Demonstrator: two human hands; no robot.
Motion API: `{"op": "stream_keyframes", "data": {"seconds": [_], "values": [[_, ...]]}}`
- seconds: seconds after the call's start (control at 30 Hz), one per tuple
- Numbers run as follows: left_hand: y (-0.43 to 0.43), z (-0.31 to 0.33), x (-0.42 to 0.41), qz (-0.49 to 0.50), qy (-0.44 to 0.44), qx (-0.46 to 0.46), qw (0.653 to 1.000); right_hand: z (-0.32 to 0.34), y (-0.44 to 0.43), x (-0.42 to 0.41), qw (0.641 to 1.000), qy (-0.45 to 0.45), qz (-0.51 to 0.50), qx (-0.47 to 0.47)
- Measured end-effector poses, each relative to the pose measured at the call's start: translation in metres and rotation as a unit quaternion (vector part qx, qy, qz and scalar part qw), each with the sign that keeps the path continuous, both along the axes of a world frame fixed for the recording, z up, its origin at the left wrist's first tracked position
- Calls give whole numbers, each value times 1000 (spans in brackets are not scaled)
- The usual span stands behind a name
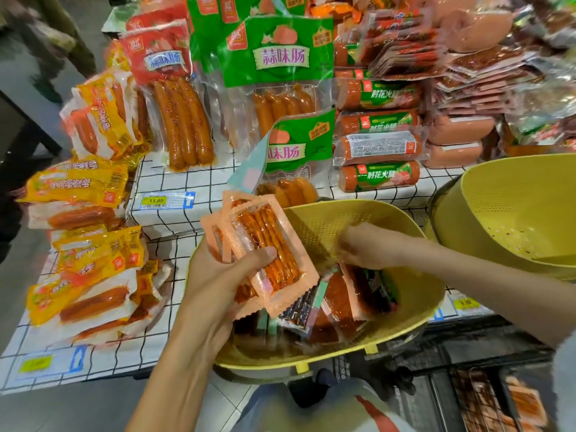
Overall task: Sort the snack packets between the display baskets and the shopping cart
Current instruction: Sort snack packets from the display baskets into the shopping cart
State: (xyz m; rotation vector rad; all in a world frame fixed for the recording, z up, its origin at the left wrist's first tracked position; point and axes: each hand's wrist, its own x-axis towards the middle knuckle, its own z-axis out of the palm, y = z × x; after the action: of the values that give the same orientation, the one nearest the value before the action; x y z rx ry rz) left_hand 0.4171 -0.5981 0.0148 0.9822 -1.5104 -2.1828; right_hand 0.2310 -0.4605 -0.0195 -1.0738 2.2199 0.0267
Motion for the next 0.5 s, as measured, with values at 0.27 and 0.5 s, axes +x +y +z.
{"op": "stream_keyframes", "data": {"seconds": [0.27,0.5], "values": [[1,2,9,-10,39,11,999,-48,-24,3,984,30,35,172],[-5,3,15,-10,41,17,999,-44,-25,0,990,58,-14,130]]}}
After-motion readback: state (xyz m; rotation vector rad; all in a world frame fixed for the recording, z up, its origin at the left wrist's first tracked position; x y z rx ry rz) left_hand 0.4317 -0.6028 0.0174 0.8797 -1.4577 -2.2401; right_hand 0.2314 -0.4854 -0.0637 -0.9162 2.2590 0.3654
